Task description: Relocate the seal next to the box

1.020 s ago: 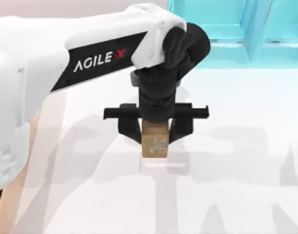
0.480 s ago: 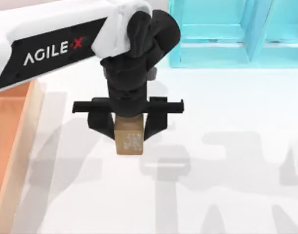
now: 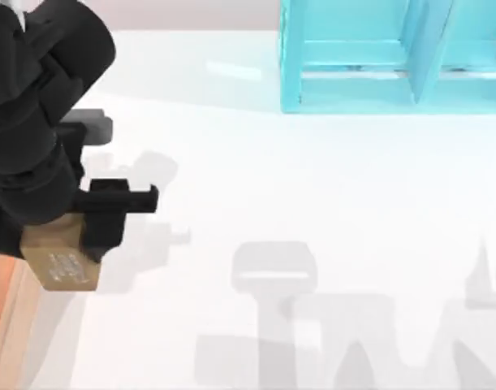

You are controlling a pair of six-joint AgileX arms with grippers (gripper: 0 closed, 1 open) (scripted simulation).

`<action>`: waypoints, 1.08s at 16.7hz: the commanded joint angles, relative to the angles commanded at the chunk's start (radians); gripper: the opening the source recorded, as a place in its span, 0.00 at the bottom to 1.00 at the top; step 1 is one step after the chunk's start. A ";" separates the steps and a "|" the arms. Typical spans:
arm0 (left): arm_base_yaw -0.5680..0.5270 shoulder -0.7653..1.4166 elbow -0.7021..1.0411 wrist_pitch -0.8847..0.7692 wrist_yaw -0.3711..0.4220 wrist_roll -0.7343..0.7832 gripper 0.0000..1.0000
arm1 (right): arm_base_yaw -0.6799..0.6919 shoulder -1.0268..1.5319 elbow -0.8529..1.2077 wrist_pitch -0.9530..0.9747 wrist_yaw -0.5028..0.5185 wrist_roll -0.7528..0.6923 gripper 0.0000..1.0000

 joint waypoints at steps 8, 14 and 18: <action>0.054 -0.109 -0.091 -0.031 0.001 0.056 0.00 | 0.000 0.000 0.000 0.000 0.000 0.000 1.00; 0.059 -0.104 -0.225 0.112 0.001 0.062 0.00 | 0.000 0.000 0.000 0.000 0.000 0.000 1.00; 0.064 -0.095 -0.334 0.226 0.002 0.062 0.00 | 0.000 0.000 0.000 0.000 0.000 0.000 1.00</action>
